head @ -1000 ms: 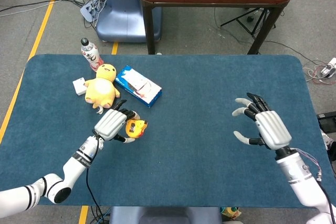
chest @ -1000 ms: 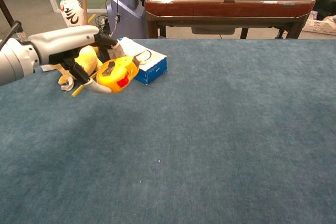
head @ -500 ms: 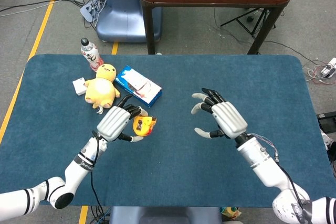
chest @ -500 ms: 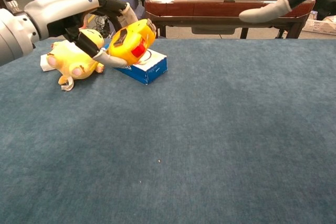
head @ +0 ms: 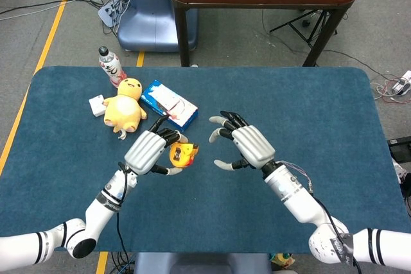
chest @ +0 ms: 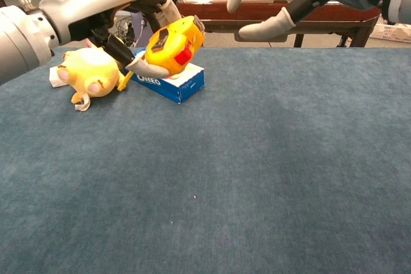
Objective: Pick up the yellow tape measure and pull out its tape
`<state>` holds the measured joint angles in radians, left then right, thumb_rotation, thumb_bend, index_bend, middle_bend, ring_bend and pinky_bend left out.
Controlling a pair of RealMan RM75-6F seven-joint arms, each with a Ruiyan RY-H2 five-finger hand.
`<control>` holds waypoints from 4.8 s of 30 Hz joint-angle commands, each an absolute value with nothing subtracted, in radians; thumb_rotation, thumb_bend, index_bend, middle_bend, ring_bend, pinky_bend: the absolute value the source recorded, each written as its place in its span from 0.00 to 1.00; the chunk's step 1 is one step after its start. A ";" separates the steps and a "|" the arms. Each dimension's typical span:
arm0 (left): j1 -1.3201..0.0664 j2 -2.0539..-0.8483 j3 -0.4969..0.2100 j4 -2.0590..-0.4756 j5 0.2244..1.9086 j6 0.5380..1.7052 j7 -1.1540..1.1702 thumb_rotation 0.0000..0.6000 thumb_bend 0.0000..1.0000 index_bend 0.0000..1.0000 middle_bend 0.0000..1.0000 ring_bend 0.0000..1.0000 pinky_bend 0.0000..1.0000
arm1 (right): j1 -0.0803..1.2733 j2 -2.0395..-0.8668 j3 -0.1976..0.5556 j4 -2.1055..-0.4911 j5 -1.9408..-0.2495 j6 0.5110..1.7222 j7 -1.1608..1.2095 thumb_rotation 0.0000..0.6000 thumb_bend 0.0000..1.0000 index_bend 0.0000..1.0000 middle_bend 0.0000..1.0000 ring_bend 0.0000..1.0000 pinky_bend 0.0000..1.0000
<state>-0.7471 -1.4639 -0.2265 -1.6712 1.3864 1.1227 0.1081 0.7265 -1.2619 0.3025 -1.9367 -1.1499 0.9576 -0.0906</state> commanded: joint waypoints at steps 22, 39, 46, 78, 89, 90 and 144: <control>-0.763 -1.506 -0.230 -1.674 1.365 1.124 0.152 1.00 0.14 0.54 0.55 0.34 0.02 | 0.791 -1.325 0.295 -1.900 -1.084 0.934 -0.086 1.00 0.30 0.41 0.15 0.03 0.00; -0.766 -1.508 -0.227 -1.673 1.358 1.119 0.157 1.00 0.14 0.54 0.55 0.34 0.02 | 0.815 -1.336 0.292 -1.894 -1.052 0.935 -0.094 1.00 0.29 0.41 0.15 0.03 0.00; -0.768 -1.510 -0.227 -1.673 1.357 1.119 0.158 1.00 0.14 0.54 0.55 0.34 0.02 | 0.827 -1.341 0.291 -1.896 -1.043 0.935 -0.103 1.00 0.29 0.41 0.15 0.03 0.00; -0.756 -1.500 -0.220 -1.655 1.356 1.129 0.151 1.00 0.14 0.54 0.55 0.34 0.02 | 0.830 -1.329 0.273 -1.903 -1.030 0.928 -0.080 1.00 0.29 0.47 0.17 0.03 0.00; -0.744 -1.489 -0.210 -1.644 1.359 1.131 0.138 1.00 0.14 0.54 0.55 0.34 0.02 | 0.819 -1.315 0.262 -1.912 -1.035 0.939 -0.083 1.00 0.29 0.49 0.19 0.03 0.00; -0.744 -1.489 -0.209 -1.644 1.360 1.132 0.138 1.00 0.14 0.54 0.55 0.34 0.02 | 0.819 -1.315 0.262 -1.911 -1.035 0.939 -0.082 1.00 0.29 0.50 0.19 0.03 0.00; -0.736 -1.481 -0.202 -1.615 1.380 1.126 0.109 1.00 0.14 0.54 0.55 0.34 0.02 | 0.818 -1.329 0.275 -1.889 -1.009 0.957 -0.075 1.00 0.57 0.61 0.27 0.03 0.00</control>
